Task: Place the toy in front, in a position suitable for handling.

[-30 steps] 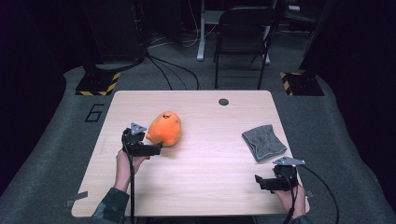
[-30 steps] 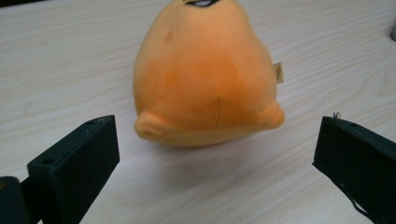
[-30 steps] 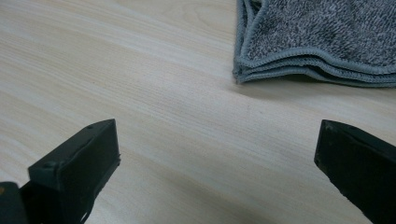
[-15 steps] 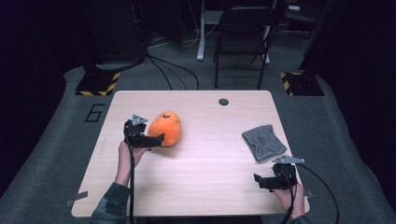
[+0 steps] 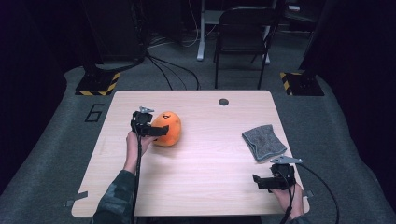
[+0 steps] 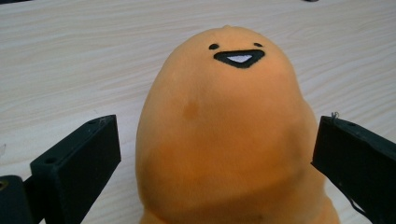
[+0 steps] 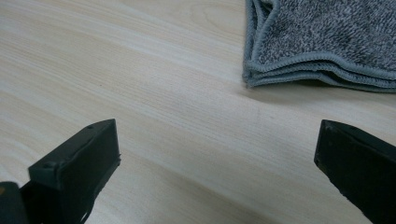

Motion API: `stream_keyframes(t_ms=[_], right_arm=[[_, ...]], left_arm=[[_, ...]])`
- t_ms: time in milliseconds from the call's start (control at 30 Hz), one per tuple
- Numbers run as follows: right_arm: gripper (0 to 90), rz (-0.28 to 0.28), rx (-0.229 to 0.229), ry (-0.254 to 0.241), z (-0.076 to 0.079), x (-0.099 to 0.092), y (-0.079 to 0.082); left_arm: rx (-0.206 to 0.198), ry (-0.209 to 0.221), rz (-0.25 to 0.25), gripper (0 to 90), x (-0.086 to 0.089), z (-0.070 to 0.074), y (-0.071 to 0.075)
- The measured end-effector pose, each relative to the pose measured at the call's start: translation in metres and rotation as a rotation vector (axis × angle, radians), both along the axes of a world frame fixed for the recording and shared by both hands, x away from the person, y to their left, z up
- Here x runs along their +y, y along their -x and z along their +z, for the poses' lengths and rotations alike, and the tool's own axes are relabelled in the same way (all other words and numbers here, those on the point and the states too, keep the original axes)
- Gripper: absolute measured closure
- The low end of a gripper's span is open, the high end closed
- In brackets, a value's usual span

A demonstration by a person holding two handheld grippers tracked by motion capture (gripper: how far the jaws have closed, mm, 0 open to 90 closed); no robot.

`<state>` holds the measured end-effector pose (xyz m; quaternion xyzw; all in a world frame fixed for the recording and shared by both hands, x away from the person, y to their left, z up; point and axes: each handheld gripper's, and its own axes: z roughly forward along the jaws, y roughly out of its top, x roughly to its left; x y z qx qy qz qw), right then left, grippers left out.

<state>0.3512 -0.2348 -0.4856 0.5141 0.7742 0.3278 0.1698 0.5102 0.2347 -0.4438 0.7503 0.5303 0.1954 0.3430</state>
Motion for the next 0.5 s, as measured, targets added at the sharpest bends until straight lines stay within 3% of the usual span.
stream_keyframes(t_ms=[233, 333, 500], right_arm=[[0.0, -0.003, 0.0, 0.009, 0.0, -0.005, 0.002], [0.0, -0.005, 0.003, 0.009, -0.001, -0.006, 0.002], [0.4, -0.002, 0.013, 0.011, -0.002, -0.005, 0.003]], left_arm=[[0.045, 0.006, -0.01, 8.1, -0.01, -0.015, -0.005], [0.049, -0.034, -0.019, 17.0, -0.011, -0.018, -0.006], [0.026, -0.065, -0.026, 35.5, -0.011, -0.022, -0.003]])
